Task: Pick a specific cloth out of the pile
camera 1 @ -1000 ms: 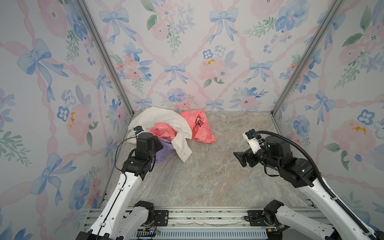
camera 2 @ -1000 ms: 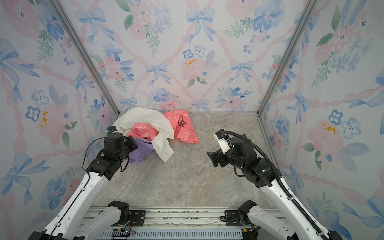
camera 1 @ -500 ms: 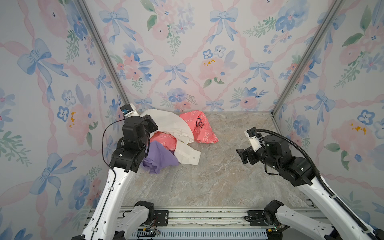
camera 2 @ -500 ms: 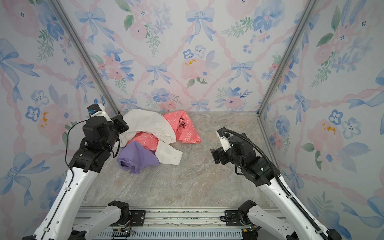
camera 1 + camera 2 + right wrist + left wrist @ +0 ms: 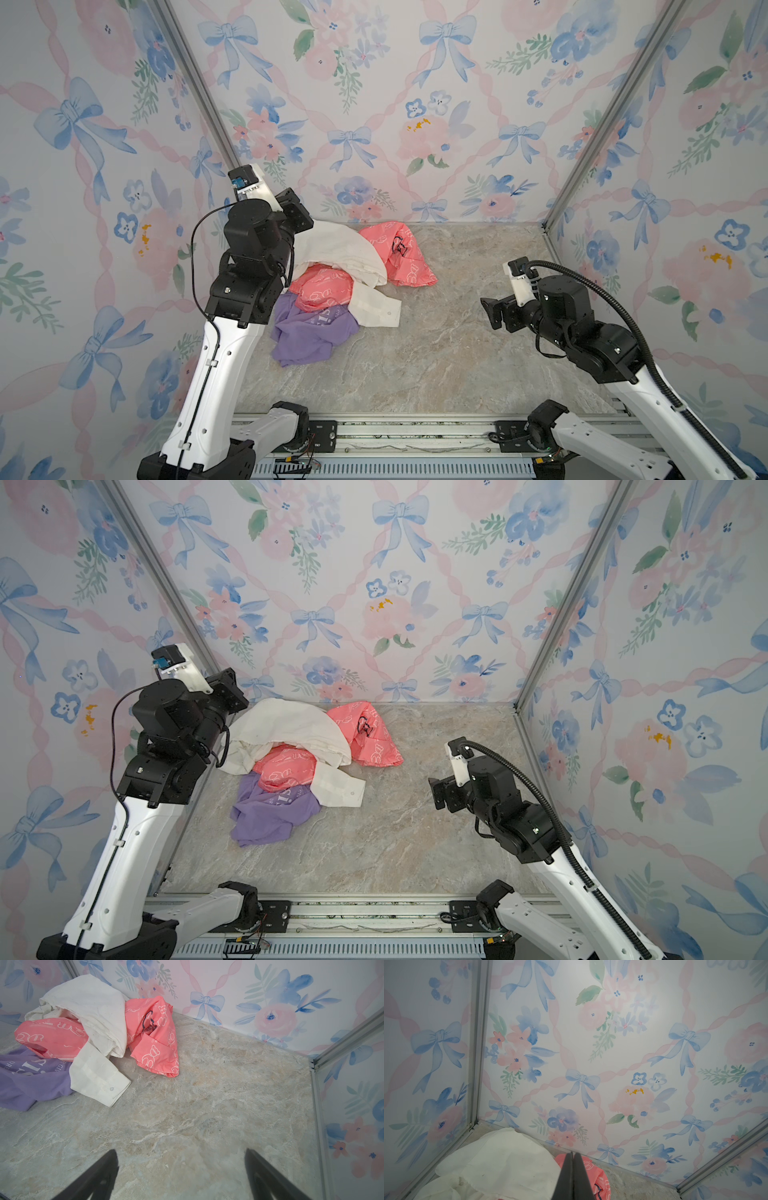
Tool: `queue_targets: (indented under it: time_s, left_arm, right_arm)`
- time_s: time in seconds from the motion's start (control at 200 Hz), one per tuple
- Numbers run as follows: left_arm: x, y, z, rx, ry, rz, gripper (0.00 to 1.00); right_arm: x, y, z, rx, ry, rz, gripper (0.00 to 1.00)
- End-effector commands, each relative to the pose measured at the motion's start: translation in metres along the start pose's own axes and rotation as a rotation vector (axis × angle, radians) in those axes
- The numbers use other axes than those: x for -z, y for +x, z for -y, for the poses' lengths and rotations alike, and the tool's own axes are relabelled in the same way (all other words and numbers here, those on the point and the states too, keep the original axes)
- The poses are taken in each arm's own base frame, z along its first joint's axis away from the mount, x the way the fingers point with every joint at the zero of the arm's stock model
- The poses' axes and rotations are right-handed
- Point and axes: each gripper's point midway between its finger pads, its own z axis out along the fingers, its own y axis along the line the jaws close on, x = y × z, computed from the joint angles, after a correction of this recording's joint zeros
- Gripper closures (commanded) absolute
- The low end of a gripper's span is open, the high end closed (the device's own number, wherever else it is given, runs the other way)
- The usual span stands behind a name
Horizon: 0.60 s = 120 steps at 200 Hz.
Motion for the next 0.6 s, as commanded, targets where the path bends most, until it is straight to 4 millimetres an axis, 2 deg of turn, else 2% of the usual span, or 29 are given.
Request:
queue_targets:
  time_s: [0.0,0.09,0.215,0.595]
  left_arm:
    - [0.006,-0.026,0.017,-0.072,0.057,0.05,1.0]
    - [0.007,-0.032,0.03,-0.086,0.118,0.053,1.0]
    - [0.007,-0.031,0.052,-0.096,0.211,0.034,1.0]
    - [0.017,-0.016,0.148,-0.229,0.56,-0.008,1.0]
  right_arm:
    - [0.005,0.005,0.0,-0.009,-0.005,-0.025,0.03]
    - [0.004,0.003,0.0,-0.017,-0.005,-0.017,0.03]
    - [0.002,-0.004,-0.002,-0.041,-0.012,-0.008,0.03]
    - [0.011,-0.03,-0.012,-0.049,-0.078,0.034,0.03]
